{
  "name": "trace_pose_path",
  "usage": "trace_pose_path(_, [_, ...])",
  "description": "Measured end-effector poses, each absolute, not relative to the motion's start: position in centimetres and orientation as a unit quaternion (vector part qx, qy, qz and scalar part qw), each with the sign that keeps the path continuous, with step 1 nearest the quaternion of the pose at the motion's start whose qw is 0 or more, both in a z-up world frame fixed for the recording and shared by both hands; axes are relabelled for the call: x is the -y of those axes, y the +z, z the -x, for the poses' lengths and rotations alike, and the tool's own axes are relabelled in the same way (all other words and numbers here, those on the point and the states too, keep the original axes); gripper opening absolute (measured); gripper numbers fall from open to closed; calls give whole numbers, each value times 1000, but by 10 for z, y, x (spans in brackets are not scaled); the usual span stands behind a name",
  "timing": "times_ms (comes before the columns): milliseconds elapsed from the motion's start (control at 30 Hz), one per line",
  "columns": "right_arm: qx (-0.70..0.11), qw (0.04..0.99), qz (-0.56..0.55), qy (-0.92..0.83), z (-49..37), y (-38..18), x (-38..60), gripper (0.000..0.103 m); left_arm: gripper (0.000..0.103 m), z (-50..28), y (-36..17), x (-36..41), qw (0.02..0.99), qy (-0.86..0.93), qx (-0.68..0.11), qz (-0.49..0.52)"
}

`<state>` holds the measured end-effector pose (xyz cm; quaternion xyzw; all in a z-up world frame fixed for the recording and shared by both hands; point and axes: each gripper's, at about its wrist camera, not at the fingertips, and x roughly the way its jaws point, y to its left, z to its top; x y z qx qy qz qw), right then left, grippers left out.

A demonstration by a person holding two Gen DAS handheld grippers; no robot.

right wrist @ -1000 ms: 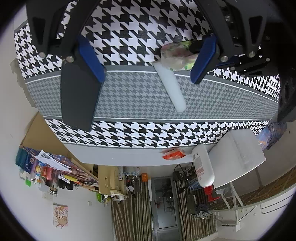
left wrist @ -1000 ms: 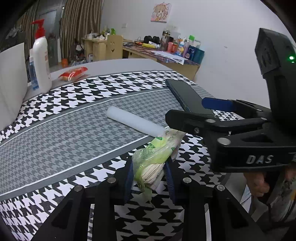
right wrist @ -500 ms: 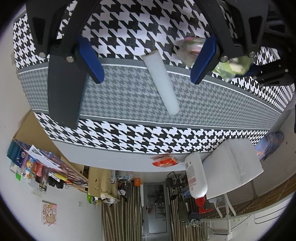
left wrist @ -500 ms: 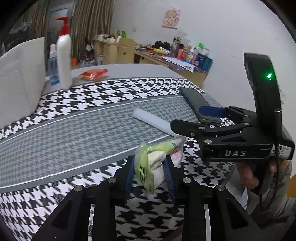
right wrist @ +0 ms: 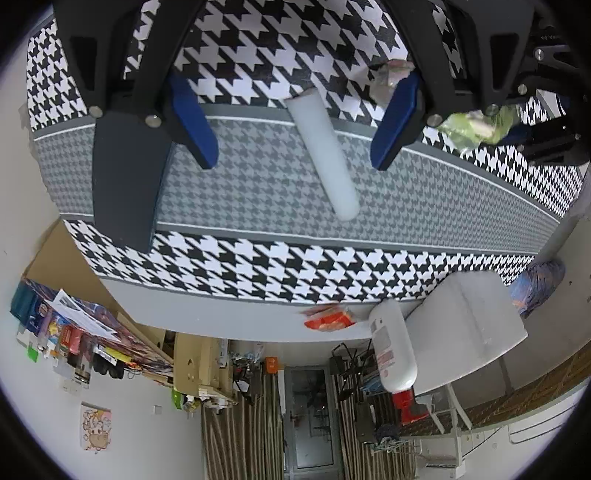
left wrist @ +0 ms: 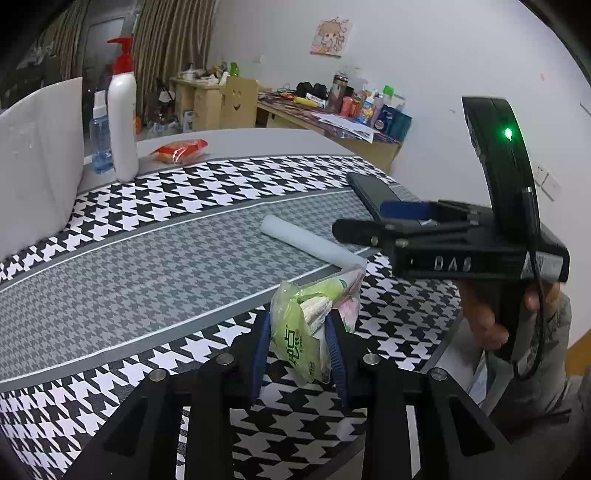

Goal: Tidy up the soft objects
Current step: 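Lift the tissue pack with the left gripper while the right grips the white foam tube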

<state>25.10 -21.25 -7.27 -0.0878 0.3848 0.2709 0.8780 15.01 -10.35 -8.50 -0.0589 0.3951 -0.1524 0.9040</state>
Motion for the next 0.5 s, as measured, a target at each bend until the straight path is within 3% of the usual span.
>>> trace_pose_path(33, [-384, 878, 87, 271, -252, -72, 213, 88, 52, -150, -86, 104, 903, -151, -398, 55])
trace_pose_path(100, [-383, 878, 89, 271, -253, -70, 213, 88, 68, -151, -87, 105, 903, -148, -399, 53])
trace_pose_path(500, [-390, 870, 113, 280, -255, -78, 205, 88, 68, -174, -100, 120, 888, -167, -425, 61])
